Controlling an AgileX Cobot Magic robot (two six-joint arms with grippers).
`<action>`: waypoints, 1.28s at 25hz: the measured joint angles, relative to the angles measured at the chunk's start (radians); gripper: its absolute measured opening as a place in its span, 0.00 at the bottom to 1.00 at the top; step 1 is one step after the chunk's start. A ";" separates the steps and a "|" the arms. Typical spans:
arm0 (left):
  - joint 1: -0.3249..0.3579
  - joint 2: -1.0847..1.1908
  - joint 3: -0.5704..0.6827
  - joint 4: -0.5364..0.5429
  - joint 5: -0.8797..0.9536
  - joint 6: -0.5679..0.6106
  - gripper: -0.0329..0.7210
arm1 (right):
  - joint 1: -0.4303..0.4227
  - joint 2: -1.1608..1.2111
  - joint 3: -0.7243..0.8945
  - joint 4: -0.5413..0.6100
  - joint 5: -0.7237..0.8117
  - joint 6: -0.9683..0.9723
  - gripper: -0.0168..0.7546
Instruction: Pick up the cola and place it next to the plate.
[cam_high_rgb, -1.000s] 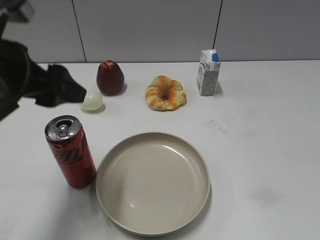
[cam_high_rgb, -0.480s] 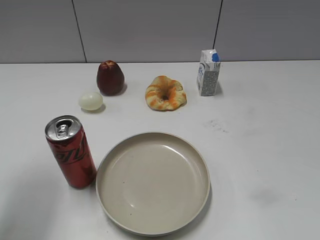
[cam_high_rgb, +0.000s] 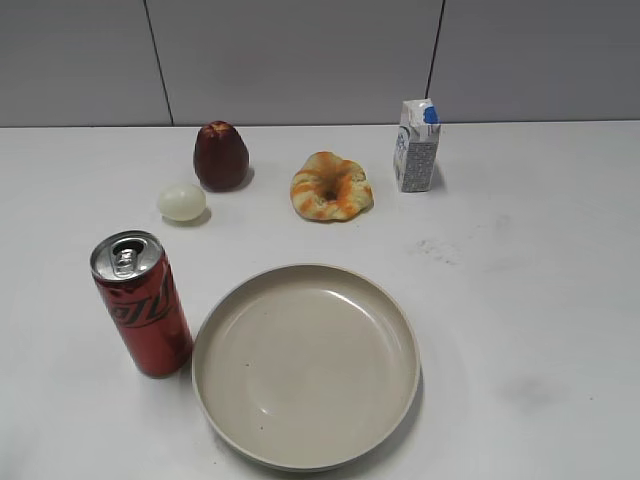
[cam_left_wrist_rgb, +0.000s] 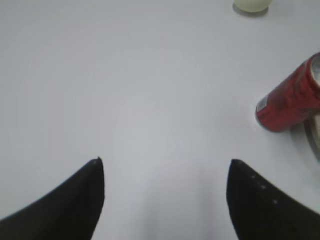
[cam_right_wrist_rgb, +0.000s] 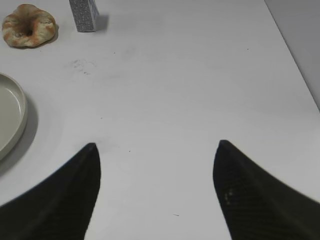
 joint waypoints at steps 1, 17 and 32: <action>0.000 -0.064 0.029 -0.003 0.005 -0.001 0.81 | 0.000 0.000 0.000 0.000 0.000 0.000 0.72; 0.000 -0.595 0.209 0.019 -0.029 -0.001 0.81 | 0.000 0.000 0.000 0.000 0.000 0.000 0.72; 0.000 -0.616 0.220 0.022 -0.048 -0.001 0.75 | 0.000 0.000 0.000 0.000 0.000 0.000 0.72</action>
